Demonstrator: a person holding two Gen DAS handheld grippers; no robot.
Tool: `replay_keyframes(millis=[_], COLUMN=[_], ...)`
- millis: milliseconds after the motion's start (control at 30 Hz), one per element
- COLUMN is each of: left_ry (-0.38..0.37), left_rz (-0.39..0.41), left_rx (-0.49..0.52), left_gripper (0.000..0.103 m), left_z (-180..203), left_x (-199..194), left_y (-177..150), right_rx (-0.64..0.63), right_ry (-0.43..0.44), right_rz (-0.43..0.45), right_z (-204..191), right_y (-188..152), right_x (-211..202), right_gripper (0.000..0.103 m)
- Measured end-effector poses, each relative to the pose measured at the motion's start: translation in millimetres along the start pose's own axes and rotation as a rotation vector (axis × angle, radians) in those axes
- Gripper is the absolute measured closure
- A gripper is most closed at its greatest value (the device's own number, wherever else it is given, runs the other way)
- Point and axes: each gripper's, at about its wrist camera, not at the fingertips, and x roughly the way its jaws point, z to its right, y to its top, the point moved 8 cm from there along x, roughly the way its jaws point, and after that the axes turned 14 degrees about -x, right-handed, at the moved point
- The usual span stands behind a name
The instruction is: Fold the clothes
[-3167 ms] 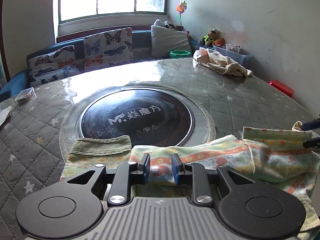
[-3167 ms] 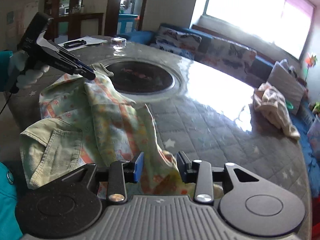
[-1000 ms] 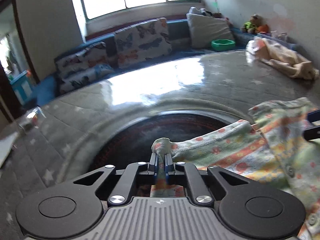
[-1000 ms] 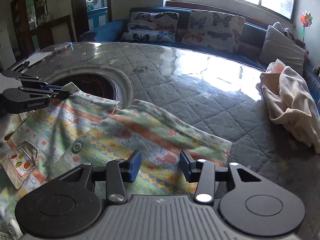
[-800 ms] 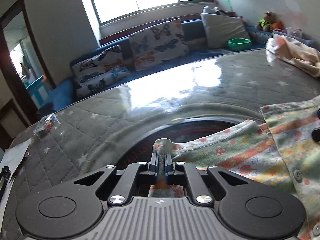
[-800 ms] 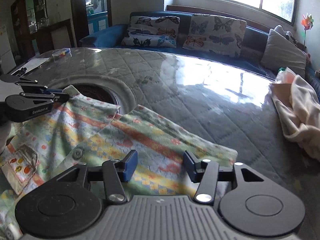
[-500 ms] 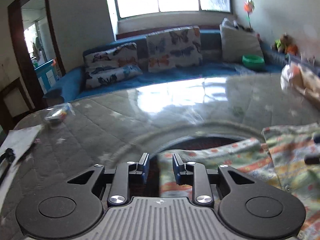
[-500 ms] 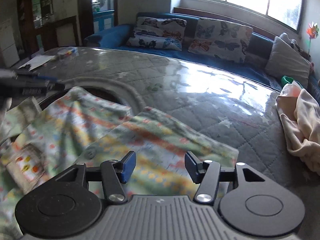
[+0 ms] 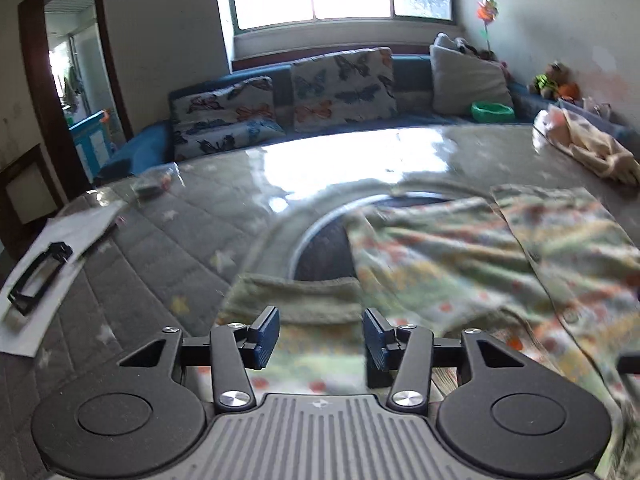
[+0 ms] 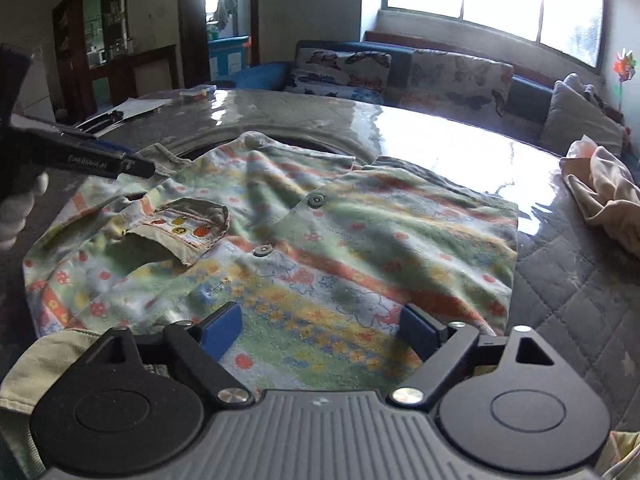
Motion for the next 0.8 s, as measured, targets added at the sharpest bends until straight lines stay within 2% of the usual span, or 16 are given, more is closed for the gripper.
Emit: replay_keyframes(millis=[167,333,400,433,467,633,800], left_ry=[-0.024,-0.007,0.018,0.034,0.045,0.122,0.222], left_rz=[-0.029,-0.032,-0.026,-0.017,-0.010,0.049,0.093], left_rx=[0.039,0.052,0.043,0.035,0.019,-0.092,-0.303], left_gripper=[0.064,0.072,0.086,0.088,0.091,0.093,0.094], left_z=[7,-1,-8,-13,-19,-54,-112], left_x=[5,13,13,12,11,-9,-40], left_y=[-10,-17,-17,-17,-16,-15,-28], right_rx=[0.019,0.034,0.038,0.039,0.040,0.038,0.038], right_ry=[-0.022,-0.035,-0.033,-0.032,-0.031,-0.034,-0.034], right_rz=[0.016,0.028,0.029,0.029,0.030,0.031,0.031], right_z=[3,5,5,5,5,5,5], right_y=[-4,-7,-7,-7,-7,-8,-8], right_x=[2,5,5,5,6,6,7], right_gripper=[0.001,0.000,0.000,0.000,0.000,0.000,0.000])
